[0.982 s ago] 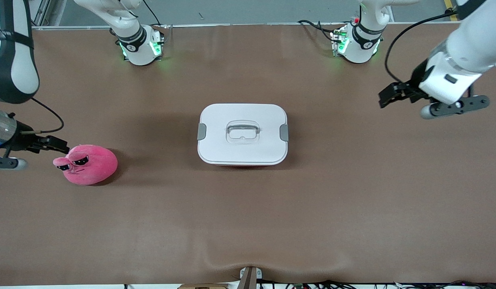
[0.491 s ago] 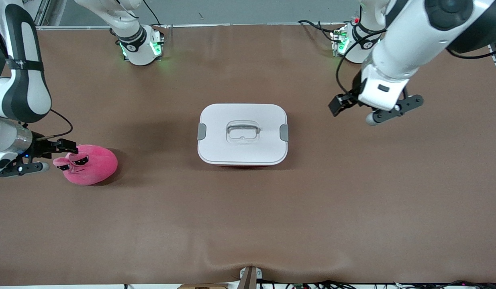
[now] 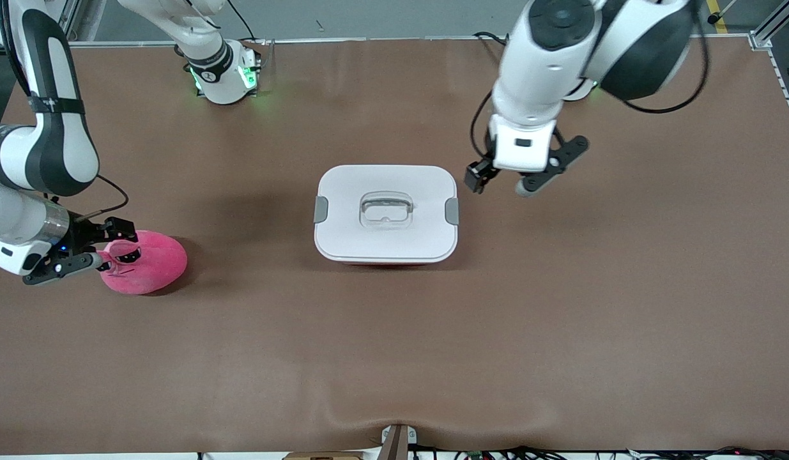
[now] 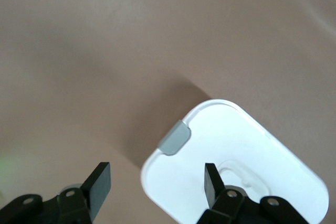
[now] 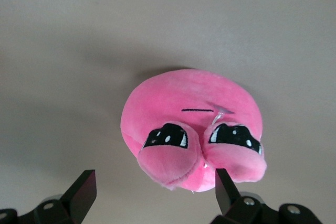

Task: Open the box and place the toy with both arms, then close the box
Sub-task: 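Grasp the pink plush with the right gripper while the left gripper reaches the lid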

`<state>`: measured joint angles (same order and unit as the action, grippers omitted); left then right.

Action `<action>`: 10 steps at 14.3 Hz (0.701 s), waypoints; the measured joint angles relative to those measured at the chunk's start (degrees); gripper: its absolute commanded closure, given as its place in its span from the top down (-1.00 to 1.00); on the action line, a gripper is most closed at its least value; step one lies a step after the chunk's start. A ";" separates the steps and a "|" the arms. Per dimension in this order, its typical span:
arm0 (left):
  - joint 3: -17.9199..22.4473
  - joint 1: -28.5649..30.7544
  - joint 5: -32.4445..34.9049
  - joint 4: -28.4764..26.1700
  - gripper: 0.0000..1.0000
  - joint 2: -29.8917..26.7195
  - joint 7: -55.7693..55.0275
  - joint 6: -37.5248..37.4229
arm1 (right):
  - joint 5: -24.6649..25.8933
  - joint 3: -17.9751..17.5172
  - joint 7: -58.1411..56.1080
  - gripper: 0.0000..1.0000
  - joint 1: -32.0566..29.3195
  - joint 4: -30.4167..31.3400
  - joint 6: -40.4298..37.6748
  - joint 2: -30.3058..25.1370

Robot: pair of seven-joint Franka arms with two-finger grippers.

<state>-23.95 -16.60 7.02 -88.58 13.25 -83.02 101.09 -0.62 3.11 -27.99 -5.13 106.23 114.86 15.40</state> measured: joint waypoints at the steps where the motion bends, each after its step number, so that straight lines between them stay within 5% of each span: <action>1: -0.02 -1.89 1.45 0.01 0.52 1.22 -4.74 0.81 | 0.00 0.01 -0.32 0.91 0.00 0.88 0.59 -0.01; 2: -0.03 -3.54 2.64 0.01 0.52 2.30 -9.02 1.37 | 0.01 0.01 -0.54 0.54 0.00 1.67 1.12 -0.03; 5: -0.01 -7.16 3.73 0.04 0.52 4.73 -22.85 3.81 | 0.02 0.00 -0.72 0.37 0.01 2.57 1.71 -0.08; 7: -0.01 -8.26 3.89 0.04 0.51 5.62 -32.99 6.34 | 0.04 0.01 -0.81 -0.13 0.01 2.60 2.00 -0.09; 8: -0.01 -8.65 3.91 0.05 0.42 5.93 -36.79 7.62 | 0.08 0.01 -0.96 -0.54 0.01 2.60 2.12 -0.09; 10: 0.00 -9.56 3.91 0.05 0.37 6.56 -42.10 9.72 | 0.11 0.08 -1.21 -0.97 -0.02 2.60 2.22 -0.11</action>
<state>-23.95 -26.16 10.93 -88.53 19.81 -125.12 110.81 -0.51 3.18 -29.20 -5.16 108.83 117.08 15.28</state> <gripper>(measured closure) 0.264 0.476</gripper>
